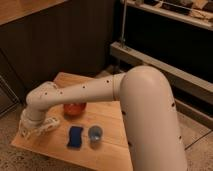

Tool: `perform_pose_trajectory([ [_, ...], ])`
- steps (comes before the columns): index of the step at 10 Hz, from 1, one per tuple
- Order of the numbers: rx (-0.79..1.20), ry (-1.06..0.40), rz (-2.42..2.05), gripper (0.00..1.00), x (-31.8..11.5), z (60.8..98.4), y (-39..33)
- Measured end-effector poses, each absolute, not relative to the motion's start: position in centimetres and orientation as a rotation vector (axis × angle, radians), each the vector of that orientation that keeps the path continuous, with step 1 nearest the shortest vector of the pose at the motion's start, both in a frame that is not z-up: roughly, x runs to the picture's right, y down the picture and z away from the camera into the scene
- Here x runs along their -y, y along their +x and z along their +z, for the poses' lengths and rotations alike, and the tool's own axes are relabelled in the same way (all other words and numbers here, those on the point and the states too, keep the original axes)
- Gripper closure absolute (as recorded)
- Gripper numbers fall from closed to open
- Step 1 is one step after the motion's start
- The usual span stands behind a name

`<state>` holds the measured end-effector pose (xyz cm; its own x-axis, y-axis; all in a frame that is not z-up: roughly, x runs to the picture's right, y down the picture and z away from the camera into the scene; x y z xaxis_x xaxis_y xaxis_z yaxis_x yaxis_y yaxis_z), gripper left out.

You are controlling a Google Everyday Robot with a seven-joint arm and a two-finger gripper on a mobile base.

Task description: Stand the bottle upright

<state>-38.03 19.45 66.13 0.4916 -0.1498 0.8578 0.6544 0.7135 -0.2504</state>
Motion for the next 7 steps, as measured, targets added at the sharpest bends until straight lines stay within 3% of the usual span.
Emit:
perform_pose_trajectory([
  [7, 1.000, -0.636, -0.457, 0.76, -18.36, 66.25, -37.20],
])
